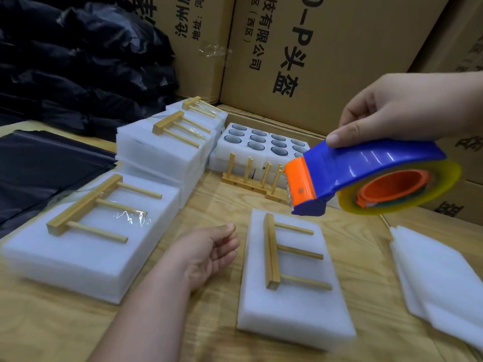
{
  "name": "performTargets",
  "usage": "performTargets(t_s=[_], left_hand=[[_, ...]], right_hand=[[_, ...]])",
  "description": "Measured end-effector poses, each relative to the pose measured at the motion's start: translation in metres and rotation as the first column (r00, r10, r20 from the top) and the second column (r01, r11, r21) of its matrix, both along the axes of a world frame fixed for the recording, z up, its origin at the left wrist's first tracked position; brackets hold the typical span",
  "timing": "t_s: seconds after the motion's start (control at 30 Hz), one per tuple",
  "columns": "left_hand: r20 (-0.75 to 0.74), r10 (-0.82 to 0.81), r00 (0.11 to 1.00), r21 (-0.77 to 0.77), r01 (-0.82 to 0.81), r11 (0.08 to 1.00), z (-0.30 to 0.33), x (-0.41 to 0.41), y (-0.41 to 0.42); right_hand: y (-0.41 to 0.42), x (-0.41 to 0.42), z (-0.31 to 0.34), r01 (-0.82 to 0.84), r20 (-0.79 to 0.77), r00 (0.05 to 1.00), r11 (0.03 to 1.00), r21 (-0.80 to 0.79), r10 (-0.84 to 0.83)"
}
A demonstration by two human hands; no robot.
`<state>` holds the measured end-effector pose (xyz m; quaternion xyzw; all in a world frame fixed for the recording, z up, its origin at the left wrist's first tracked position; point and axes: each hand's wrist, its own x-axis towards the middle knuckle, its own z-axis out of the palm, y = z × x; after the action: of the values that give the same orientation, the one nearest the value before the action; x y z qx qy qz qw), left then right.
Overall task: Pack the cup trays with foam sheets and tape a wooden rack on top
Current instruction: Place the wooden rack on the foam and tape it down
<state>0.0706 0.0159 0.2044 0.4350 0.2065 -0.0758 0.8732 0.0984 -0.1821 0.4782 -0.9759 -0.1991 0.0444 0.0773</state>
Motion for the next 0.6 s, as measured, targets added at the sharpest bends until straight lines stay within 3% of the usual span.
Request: performTargets(t_s=[0.3,0.6], left_hand=[[0.019,0.039,0.999,0.306,-0.043,0.951,-0.013,0.002,-0.006],[0.046,0.079,0.996,0.523,-0.091,0.847,-0.025,0.003,-0.017]], right_hand=[[0.046,0.013,0.001,-0.113,0.0,0.993,0.971,-0.21,0.116],[0.052,0.017,-0.004,-0.123,-0.016,0.992,0.956,-0.268,0.123]])
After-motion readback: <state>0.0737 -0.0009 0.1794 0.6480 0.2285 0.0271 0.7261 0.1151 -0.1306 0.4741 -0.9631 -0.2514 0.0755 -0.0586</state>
